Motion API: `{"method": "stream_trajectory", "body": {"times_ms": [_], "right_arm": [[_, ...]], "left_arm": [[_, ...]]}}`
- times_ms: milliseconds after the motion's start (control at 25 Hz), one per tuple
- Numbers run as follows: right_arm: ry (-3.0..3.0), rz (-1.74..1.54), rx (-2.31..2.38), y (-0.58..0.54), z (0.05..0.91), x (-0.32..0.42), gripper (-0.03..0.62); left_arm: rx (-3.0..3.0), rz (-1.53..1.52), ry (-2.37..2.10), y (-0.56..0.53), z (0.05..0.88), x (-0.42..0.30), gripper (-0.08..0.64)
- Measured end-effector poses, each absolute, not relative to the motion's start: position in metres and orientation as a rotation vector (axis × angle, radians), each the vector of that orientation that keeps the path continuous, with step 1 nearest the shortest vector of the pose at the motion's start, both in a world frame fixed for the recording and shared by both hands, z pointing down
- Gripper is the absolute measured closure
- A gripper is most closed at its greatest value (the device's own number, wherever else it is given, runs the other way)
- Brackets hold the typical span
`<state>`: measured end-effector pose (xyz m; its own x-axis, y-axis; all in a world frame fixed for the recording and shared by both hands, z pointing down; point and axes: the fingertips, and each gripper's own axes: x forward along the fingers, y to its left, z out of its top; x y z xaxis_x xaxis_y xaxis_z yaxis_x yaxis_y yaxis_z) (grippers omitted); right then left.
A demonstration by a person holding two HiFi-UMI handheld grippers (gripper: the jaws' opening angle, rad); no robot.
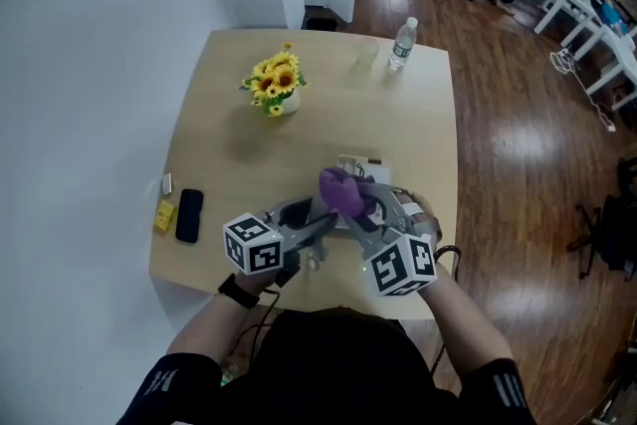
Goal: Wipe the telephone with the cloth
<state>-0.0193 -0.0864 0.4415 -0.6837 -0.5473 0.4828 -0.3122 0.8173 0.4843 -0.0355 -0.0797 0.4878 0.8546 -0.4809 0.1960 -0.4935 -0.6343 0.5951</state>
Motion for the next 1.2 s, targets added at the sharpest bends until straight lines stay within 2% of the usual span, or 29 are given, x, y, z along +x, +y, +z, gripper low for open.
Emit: {"method": "stream_trajectory", "body": {"times_ms": [720, 1200], "right_arm": [[-2.671, -0.156, 0.692, -0.094, 0.404, -0.024, 0.468], [-2.553, -0.326, 0.496, -0.055, 0.419, -0.023, 0.468]], "left_arm": [[2.318, -0.493, -0.265, -0.060, 0.413, -0.039, 0.342], [2.275, -0.575, -0.239, -0.066, 0.404, -0.049, 0.342]]}}
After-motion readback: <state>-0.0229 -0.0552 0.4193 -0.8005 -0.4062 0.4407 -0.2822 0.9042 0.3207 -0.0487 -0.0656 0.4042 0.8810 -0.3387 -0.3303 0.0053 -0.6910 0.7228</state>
